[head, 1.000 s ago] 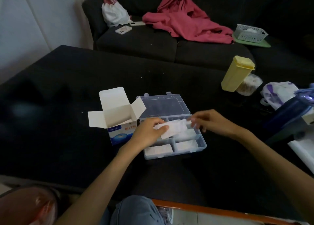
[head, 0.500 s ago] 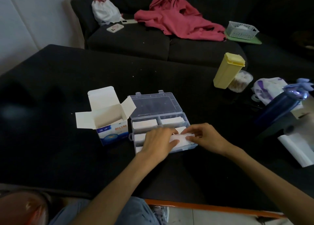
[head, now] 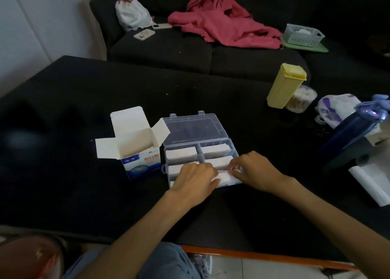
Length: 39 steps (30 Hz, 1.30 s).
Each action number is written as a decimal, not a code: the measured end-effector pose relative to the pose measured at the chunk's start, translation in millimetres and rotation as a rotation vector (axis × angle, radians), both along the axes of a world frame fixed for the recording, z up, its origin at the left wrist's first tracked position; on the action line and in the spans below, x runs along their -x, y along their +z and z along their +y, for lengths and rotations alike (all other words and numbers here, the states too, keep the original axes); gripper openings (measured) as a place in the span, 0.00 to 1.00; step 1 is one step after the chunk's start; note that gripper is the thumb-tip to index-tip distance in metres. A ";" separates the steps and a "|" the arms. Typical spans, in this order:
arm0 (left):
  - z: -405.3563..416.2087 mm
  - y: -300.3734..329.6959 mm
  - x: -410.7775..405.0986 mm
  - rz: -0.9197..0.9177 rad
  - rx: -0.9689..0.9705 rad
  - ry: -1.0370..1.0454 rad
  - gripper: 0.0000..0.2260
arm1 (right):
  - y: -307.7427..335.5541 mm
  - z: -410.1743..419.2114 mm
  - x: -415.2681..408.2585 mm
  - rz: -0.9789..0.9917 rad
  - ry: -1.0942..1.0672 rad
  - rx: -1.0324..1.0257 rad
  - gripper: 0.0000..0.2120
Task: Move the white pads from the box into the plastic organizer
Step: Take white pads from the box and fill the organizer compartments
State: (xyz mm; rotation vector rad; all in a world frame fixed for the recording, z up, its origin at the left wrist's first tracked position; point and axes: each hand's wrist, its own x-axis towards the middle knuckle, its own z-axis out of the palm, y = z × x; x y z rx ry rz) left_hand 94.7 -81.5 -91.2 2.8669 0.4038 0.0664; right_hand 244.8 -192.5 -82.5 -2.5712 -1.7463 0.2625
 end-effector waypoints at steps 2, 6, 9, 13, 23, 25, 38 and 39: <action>0.6 0.4 -1.1 0.047 -0.024 -0.035 0.18 | 3.7 -0.4 3.2 -0.152 0.060 0.015 0.14; 0.2 0.6 -3.4 0.096 -0.095 -0.125 0.21 | 4.8 -0.4 8.9 -0.276 0.118 0.021 0.14; 1.2 2.7 -5.8 0.127 -0.157 -0.129 0.21 | 3.9 -2.2 6.5 -0.263 0.060 0.020 0.14; -1.8 4.3 -7.1 0.124 -0.168 -0.104 0.13 | -3.6 -4.1 0.2 -0.184 0.008 0.080 0.13; -5.6 -0.7 -10.9 0.112 -0.062 -0.051 0.18 | 14.7 10.5 -9.9 0.089 -0.066 0.264 0.12; -1.3 -0.4 -9.6 0.125 0.057 -0.031 0.20 | 16.9 12.4 -8.2 0.072 -0.048 0.263 0.13; 7.0 5.4 -23.7 0.089 0.163 0.068 0.10 | 11.7 22.0 -12.9 -0.039 -0.093 0.356 0.10; 6.9 6.6 -23.8 0.090 0.156 0.060 0.10 | 13.7 21.9 -15.3 -0.005 -0.091 0.368 0.10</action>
